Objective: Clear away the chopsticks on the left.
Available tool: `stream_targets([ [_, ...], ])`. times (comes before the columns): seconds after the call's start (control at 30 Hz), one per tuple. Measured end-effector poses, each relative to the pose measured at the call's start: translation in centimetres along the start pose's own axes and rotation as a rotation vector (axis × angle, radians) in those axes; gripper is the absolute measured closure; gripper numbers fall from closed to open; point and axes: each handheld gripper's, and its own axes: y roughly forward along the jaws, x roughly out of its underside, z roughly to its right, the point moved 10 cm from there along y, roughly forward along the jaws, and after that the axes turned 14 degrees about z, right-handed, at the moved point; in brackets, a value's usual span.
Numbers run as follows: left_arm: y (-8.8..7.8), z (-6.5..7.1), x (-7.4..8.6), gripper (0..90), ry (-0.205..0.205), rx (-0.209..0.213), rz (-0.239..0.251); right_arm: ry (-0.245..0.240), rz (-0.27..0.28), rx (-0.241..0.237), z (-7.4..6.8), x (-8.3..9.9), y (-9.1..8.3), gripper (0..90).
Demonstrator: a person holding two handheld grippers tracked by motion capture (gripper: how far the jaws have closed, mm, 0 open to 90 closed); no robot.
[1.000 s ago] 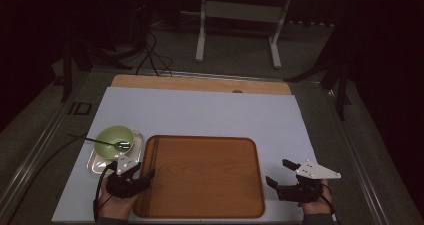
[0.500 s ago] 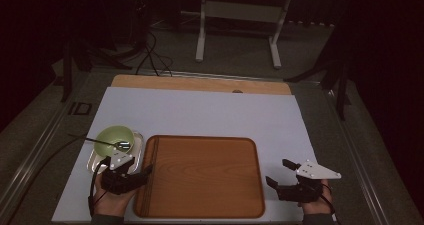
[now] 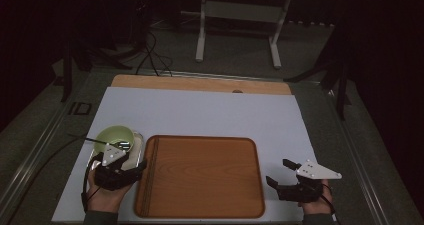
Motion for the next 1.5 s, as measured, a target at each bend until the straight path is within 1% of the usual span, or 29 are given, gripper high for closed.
stream_targets([
  [0.07,-0.1,-0.2,-0.2,34.6,-0.004,0.004,0.005,0.000,0.000,0.000,0.0,0.0,0.0,14.2],
  [0.13,-0.1,-0.5,-0.4,35.2,-0.019,0.005,0.014,0.001,0.001,0.001,0.0,0.0,0.0,14.3],
  [0.2,-0.1,-0.7,-0.5,35.6,-0.024,0.005,0.017,0.001,0.001,0.000,0.0,0.0,0.0,14.2],
  [0.53,-0.2,-2.0,-1.0,36.1,-0.016,-0.009,0.027,0.001,0.004,0.002,0.0,-0.1,0.0,14.2],
  [0.93,-0.3,-3.8,-1.5,36.7,-0.010,-0.044,0.037,0.001,0.006,0.003,0.1,-0.1,-0.1,14.2],
  [1.07,-0.5,-4.7,-1.7,36.8,-0.004,-0.060,0.041,0.000,0.006,0.003,0.1,-0.1,-0.1,14.3],
  [1.27,-1.0,-6.3,-2.1,36.8,-0.017,-0.092,0.059,0.005,0.007,0.005,0.1,-0.1,-0.1,14.2],
  [1.43,-1.4,-7.6,-2.3,36.9,-0.017,-0.115,0.073,0.000,0.006,0.005,0.1,-0.1,-0.1,14.2],
  [1.5,-1.6,-8.2,-2.4,36.9,-0.022,-0.129,0.079,0.001,0.005,0.007,0.1,-0.1,-0.1,14.2],
])
